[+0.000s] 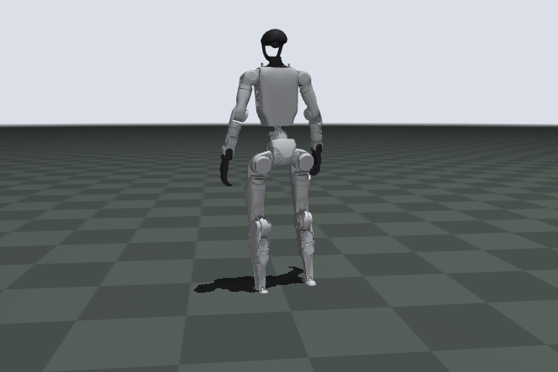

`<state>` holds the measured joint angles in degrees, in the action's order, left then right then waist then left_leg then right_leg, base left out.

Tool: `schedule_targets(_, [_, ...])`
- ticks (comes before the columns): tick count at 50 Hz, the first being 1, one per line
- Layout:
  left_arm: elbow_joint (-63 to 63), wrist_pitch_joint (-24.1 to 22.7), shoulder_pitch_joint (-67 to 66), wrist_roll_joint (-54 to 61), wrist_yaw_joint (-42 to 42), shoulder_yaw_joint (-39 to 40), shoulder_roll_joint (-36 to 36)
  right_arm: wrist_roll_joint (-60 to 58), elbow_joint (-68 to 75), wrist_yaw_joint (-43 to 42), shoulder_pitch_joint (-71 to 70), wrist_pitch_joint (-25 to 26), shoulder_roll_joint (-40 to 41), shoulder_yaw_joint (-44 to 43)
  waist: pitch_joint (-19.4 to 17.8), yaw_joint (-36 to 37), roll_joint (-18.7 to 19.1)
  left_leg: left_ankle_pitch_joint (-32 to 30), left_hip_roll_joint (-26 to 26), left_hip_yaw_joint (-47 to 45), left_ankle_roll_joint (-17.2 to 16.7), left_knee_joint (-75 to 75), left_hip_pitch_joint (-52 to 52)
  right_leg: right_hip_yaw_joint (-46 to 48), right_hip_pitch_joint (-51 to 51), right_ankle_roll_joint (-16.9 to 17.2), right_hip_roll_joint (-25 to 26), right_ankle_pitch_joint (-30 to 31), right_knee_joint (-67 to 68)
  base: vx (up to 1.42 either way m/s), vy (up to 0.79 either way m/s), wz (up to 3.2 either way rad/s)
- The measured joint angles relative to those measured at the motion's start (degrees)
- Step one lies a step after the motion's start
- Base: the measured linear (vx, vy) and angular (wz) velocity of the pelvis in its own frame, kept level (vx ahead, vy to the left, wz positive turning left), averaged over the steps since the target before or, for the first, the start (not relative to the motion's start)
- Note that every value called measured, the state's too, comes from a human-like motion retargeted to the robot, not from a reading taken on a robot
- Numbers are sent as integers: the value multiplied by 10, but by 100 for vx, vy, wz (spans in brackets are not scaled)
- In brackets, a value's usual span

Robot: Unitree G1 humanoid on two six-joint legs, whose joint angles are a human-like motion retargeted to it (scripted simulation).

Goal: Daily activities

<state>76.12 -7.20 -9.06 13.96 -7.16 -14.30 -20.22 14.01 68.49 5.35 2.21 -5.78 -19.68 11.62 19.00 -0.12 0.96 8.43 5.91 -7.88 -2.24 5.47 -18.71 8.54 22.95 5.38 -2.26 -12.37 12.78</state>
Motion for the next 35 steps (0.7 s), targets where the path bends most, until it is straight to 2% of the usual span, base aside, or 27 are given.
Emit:
schedule_targets(18, [-7, -3, 4, -45, 5, -16, -11, -24, -30, 17, 20, -6, -1, 16, -13, 5, -14, 17, 0, 6, 3, 48, -22, 2, 15, -1, -5, -18, 31, 0, 0, 0])
schedule_targets(35, [-7, 3, 2, -44, -6, -3, 0, -9, -34, 19, 35, 0, -9, 2, -12, 11, -6, 32, -4, 12, 5, 83, -41, 4, 20, 0, -12, -27, 40, 0, 0, 0])
